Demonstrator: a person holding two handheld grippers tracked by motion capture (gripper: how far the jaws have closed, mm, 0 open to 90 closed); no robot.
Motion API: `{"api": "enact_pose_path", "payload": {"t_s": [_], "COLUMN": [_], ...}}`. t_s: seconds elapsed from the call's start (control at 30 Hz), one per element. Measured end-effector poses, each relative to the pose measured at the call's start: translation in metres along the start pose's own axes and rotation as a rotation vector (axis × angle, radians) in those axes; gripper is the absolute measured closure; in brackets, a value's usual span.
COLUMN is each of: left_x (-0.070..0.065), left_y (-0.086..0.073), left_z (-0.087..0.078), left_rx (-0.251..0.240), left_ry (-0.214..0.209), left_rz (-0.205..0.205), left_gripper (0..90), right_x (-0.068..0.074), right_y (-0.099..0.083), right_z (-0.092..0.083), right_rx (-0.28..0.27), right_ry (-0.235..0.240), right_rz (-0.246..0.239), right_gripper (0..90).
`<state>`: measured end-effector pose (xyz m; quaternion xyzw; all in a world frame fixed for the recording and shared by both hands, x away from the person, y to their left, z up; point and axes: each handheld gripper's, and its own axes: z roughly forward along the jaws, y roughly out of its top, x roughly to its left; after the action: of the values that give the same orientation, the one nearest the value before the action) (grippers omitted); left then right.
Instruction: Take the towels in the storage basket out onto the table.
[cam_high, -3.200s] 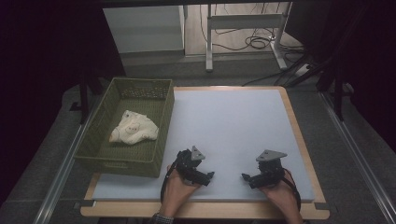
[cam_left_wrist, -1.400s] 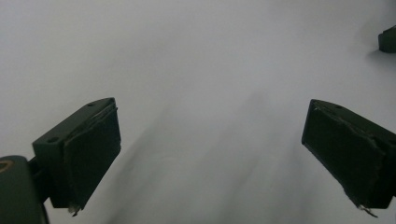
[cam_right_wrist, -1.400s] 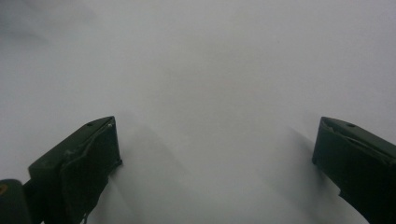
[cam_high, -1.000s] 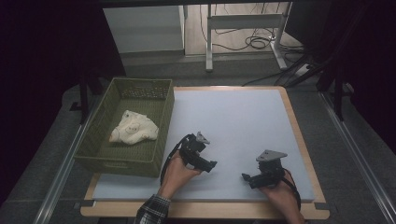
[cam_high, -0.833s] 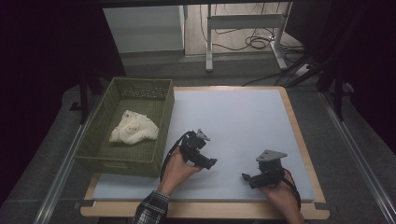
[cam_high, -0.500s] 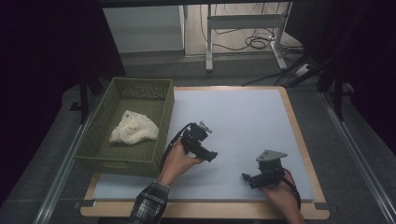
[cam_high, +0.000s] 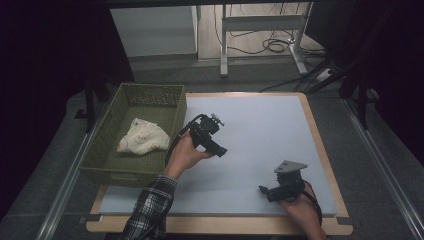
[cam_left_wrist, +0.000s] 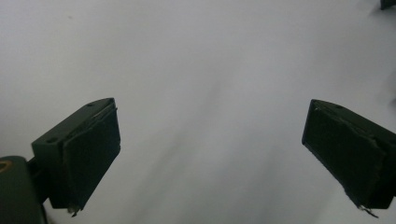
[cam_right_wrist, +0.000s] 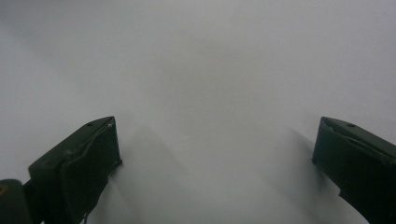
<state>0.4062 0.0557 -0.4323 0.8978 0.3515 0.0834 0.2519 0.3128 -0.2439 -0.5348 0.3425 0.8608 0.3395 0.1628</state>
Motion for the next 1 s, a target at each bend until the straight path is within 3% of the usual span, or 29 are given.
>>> {"api": "enact_pose_path", "payload": {"t_s": [0.2,0.27,0.4,0.57,0.83,0.87,1.0], "left_x": [0.018,0.027,0.037,0.053,0.088,0.097,0.110], "left_y": [0.004,0.004,0.002,-0.002,-0.022,-0.028,-0.039], "left_z": [-0.018,-0.028,-0.039,-0.055,-0.071,-0.075,-0.081], "left_rx": [0.019,0.007,0.013,0.008,0.029,0.027,0.020], "left_ry": [0.028,0.039,0.056,0.078,0.148,0.161,0.179], "left_rz": [-0.019,-0.057,-0.059,-0.100,-0.181,-0.206,-0.238], "left_gripper": [4.4,4.4,4.5,4.5,4.6,4.6,4.6], "right_x": [0.000,0.000,0.000,0.000,0.000,0.000,0.000], "right_y": [0.000,0.000,0.000,0.000,0.000,0.000,0.000], "right_z": [0.000,0.000,0.000,0.000,0.000,0.000,0.000], "right_rx": [0.000,0.000,0.000,0.000,-0.001,0.000,0.000], "right_ry": [0.000,0.000,0.000,0.000,0.000,0.000,0.000], "right_rz": [-0.001,0.000,0.000,0.000,0.000,0.000,0.000], "right_gripper": [0.8,0.8,0.8,0.8,0.8,0.8,0.8]}}
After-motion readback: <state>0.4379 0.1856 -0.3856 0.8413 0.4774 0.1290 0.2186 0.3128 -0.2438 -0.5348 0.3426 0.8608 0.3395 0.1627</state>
